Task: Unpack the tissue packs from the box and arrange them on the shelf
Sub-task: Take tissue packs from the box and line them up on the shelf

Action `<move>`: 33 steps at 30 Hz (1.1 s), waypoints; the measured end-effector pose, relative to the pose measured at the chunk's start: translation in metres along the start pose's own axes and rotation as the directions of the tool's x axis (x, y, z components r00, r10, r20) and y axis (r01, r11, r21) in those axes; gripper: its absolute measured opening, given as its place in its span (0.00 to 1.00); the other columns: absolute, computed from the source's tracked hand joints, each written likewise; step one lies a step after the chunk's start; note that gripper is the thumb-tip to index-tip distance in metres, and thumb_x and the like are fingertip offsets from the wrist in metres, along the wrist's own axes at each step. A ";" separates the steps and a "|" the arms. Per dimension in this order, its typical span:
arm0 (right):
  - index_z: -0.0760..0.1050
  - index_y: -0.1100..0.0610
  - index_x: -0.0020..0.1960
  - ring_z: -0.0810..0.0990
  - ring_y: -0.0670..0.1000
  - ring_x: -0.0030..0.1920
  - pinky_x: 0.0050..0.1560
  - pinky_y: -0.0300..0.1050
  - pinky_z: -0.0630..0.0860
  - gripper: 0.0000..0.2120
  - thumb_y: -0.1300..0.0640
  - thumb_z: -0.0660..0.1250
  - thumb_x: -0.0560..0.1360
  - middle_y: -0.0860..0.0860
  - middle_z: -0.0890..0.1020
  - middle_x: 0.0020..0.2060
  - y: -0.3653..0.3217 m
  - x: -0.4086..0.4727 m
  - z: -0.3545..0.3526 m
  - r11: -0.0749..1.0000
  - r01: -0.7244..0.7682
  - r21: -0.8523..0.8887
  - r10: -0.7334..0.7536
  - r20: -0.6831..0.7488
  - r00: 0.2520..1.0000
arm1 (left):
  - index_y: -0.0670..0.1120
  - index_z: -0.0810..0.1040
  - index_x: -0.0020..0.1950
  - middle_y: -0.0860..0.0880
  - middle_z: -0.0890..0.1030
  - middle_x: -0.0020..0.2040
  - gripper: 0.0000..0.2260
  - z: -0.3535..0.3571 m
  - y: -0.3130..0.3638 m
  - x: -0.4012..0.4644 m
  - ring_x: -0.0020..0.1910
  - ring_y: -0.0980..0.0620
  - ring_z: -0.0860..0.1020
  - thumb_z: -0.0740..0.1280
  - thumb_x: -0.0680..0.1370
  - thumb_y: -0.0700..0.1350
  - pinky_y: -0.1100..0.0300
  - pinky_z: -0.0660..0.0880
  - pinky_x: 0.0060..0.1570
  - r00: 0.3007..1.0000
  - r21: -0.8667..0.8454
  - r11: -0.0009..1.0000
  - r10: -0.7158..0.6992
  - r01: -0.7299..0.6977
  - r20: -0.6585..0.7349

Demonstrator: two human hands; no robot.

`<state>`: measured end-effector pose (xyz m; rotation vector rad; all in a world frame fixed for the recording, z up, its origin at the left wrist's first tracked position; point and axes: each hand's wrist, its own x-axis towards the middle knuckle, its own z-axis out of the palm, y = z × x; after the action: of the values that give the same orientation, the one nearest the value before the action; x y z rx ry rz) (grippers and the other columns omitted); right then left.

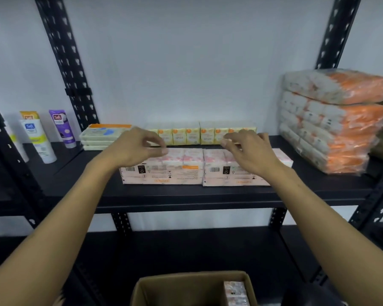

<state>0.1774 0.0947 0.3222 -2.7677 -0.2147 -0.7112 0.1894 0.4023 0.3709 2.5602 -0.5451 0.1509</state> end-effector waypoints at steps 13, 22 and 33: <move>0.75 0.55 0.39 0.74 0.49 0.34 0.60 0.59 0.71 0.27 0.41 0.47 0.84 0.50 0.79 0.33 0.022 0.028 0.030 0.990 -0.114 -0.082 0.127 0.175 0.976 | 0.51 0.80 0.62 0.50 0.83 0.62 0.29 0.078 -0.011 0.066 0.62 0.45 0.79 0.48 0.82 0.67 0.43 0.64 0.67 0.995 0.299 0.951 -0.048 0.074 -0.092; 0.70 0.55 0.37 0.75 0.52 0.36 0.61 0.58 0.67 0.25 0.44 0.47 0.85 0.48 0.76 0.33 0.030 0.046 0.049 0.987 -0.090 -0.132 0.092 0.007 0.996 | 0.48 0.80 0.62 0.49 0.83 0.56 0.27 0.103 -0.030 0.083 0.58 0.47 0.78 0.51 0.84 0.65 0.47 0.64 0.64 0.903 0.324 0.945 0.104 0.041 -0.417; 0.75 0.56 0.53 0.74 0.56 0.50 0.55 0.56 0.66 0.17 0.46 0.53 0.85 0.52 0.76 0.49 0.046 0.026 0.085 0.989 -0.002 -0.147 -0.045 -0.314 0.948 | 0.51 0.78 0.57 0.54 0.79 0.55 0.13 0.129 -0.045 0.066 0.56 0.52 0.74 0.64 0.82 0.59 0.60 0.57 0.64 0.813 0.141 0.985 0.160 -0.097 -0.560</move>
<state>0.2479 0.0788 0.2528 -2.7342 -0.1308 -1.2064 0.2685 0.3489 0.2533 2.3969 -0.4768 0.9867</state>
